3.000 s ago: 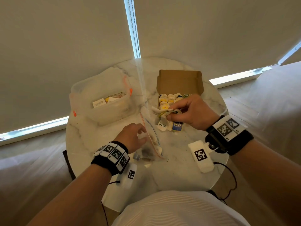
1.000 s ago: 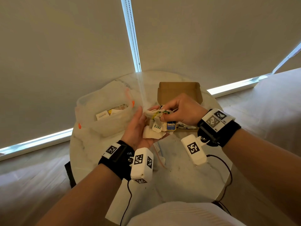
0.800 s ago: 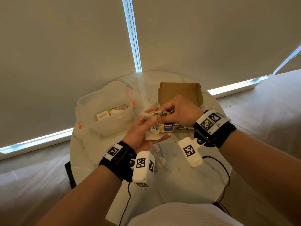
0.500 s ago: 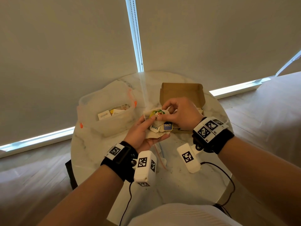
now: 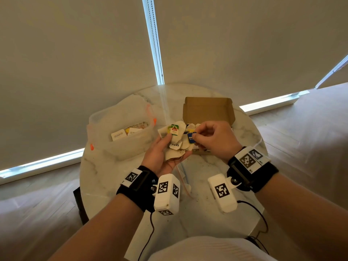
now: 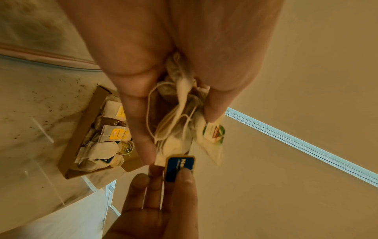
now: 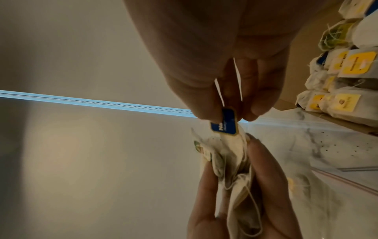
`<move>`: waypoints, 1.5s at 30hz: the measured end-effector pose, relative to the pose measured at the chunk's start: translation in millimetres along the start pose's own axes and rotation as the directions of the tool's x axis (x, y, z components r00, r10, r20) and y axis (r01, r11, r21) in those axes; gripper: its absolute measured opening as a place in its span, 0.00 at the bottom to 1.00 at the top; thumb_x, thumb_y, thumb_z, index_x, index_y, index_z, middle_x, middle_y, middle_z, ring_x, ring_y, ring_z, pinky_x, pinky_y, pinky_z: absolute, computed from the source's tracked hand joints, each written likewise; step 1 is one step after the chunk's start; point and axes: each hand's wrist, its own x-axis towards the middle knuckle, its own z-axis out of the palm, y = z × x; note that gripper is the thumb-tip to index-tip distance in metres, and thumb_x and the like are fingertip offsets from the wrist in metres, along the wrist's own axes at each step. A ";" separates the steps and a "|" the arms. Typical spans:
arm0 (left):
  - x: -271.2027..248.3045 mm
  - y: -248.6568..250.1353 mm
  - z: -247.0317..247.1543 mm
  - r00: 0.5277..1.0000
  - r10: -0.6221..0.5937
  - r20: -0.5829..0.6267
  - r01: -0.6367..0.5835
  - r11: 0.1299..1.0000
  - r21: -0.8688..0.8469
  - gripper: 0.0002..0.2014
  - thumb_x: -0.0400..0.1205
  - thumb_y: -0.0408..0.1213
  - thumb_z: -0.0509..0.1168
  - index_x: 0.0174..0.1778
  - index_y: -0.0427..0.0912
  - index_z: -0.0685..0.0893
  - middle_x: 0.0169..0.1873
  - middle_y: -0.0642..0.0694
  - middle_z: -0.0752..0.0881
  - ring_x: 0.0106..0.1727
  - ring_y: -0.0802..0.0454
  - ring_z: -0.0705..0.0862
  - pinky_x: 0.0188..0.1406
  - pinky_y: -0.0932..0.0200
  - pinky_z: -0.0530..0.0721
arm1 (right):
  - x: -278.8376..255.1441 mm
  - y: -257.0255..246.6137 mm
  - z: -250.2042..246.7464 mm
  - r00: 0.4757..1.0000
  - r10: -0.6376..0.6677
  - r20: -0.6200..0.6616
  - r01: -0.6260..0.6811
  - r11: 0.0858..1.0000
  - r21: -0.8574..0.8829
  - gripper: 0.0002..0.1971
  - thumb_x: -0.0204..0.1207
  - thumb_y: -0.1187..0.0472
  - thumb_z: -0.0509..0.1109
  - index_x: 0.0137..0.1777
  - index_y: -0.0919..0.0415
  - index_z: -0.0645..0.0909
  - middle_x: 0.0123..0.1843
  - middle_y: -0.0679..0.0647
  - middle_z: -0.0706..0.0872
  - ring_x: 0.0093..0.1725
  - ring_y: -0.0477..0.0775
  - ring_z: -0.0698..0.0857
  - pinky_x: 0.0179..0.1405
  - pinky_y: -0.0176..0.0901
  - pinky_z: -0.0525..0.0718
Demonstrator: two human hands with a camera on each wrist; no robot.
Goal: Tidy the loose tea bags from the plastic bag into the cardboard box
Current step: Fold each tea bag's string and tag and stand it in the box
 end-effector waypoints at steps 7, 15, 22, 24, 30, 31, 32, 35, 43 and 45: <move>-5.2 0.0 1.0 0.999 0.025 0.029 -0.026 0.999 0.046 0.22 0.80 0.41 0.66 0.70 0.38 0.79 0.62 0.32 0.87 0.57 0.38 0.89 0.53 0.42 0.90 | -3.0 -1.5 1.3 0.999 -0.039 0.029 0.039 0.999 -0.019 0.06 0.72 0.64 0.80 0.38 0.55 0.87 0.38 0.56 0.91 0.33 0.51 0.88 0.37 0.45 0.89; -5.9 -2.3 2.3 0.999 0.033 0.012 -0.034 0.996 0.081 0.17 0.85 0.34 0.63 0.71 0.40 0.79 0.61 0.33 0.88 0.57 0.37 0.89 0.51 0.42 0.91 | -0.5 2.7 -0.5 0.994 -0.112 0.009 0.112 0.988 -0.109 0.03 0.74 0.53 0.77 0.45 0.50 0.90 0.41 0.47 0.91 0.39 0.47 0.88 0.40 0.47 0.88; -8.7 -4.1 5.7 0.999 0.032 0.040 -0.036 0.993 0.109 0.18 0.83 0.32 0.66 0.70 0.40 0.80 0.61 0.33 0.87 0.56 0.37 0.90 0.47 0.42 0.91 | 6.4 -9.6 -0.2 0.990 -0.137 0.022 0.138 0.968 -0.208 0.08 0.71 0.51 0.79 0.45 0.54 0.90 0.39 0.45 0.90 0.37 0.50 0.88 0.34 0.38 0.85; -10.1 -4.4 5.3 0.997 0.037 0.060 -0.044 0.992 0.119 0.22 0.78 0.32 0.69 0.70 0.40 0.80 0.61 0.34 0.88 0.57 0.37 0.90 0.48 0.42 0.91 | 7.3 -12.2 1.5 0.988 -0.155 0.006 0.152 0.965 -0.213 0.04 0.73 0.55 0.79 0.42 0.53 0.88 0.37 0.45 0.89 0.36 0.53 0.87 0.32 0.38 0.84; -10.4 -4.9 3.1 0.996 0.068 0.064 -0.078 0.983 0.167 0.26 0.73 0.29 0.72 0.69 0.39 0.79 0.59 0.37 0.89 0.56 0.38 0.90 0.48 0.42 0.91 | 6.6 -16.0 3.8 0.981 -0.182 0.073 0.191 0.969 -0.157 0.05 0.72 0.55 0.80 0.44 0.55 0.89 0.35 0.44 0.88 0.28 0.38 0.82 0.27 0.27 0.76; -11.0 -5.3 2.8 0.995 0.073 0.063 -0.083 0.981 0.175 0.27 0.73 0.28 0.73 0.69 0.39 0.79 0.59 0.37 0.89 0.57 0.38 0.90 0.48 0.42 0.91 | 6.5 -17.5 4.5 0.981 -0.182 0.074 0.191 0.970 -0.153 0.05 0.72 0.56 0.80 0.43 0.55 0.89 0.34 0.44 0.88 0.28 0.37 0.81 0.27 0.27 0.76; -11.7 -5.8 2.9 0.995 0.074 0.063 -0.084 0.981 0.176 0.27 0.73 0.28 0.73 0.69 0.39 0.79 0.59 0.36 0.88 0.57 0.38 0.90 0.48 0.42 0.91 | 6.8 -19.1 4.1 0.982 -0.180 0.063 0.188 0.972 -0.144 0.04 0.72 0.57 0.80 0.42 0.55 0.88 0.34 0.44 0.88 0.28 0.38 0.82 0.28 0.29 0.78; -12.8 -7.1 0.4 0.995 0.068 0.071 -0.079 0.984 0.159 0.25 0.74 0.25 0.72 0.69 0.39 0.80 0.60 0.35 0.87 0.57 0.37 0.90 0.47 0.43 0.91 | 9.5 -24.1 -1.1 0.985 -0.170 0.018 0.171 0.984 -0.047 0.03 0.73 0.59 0.79 0.43 0.56 0.88 0.38 0.50 0.90 0.35 0.45 0.87 0.37 0.40 0.87; -12.2 -5.5 -2.1 0.997 0.056 0.054 -0.066 0.980 0.187 0.18 0.81 0.20 0.66 0.58 0.47 0.84 0.53 0.43 0.90 0.51 0.44 0.92 0.39 0.47 0.90 | 17.7 -35.0 -20.0 0.988 -0.147 -0.054 0.150 0.986 0.067 0.04 0.75 0.63 0.77 0.48 0.57 0.88 0.44 0.52 0.93 0.45 0.53 0.92 0.51 0.55 0.91; -13.0 -4.5 -2.1 0.997 0.049 0.053 -0.058 0.979 0.195 0.18 0.80 0.21 0.67 0.58 0.48 0.84 0.55 0.43 0.89 0.53 0.41 0.91 0.40 0.46 0.90 | 18.9 -38.0 -22.3 0.983 -0.158 -0.091 0.164 0.984 0.062 0.05 0.75 0.63 0.77 0.50 0.58 0.88 0.45 0.51 0.93 0.45 0.51 0.92 0.50 0.51 0.91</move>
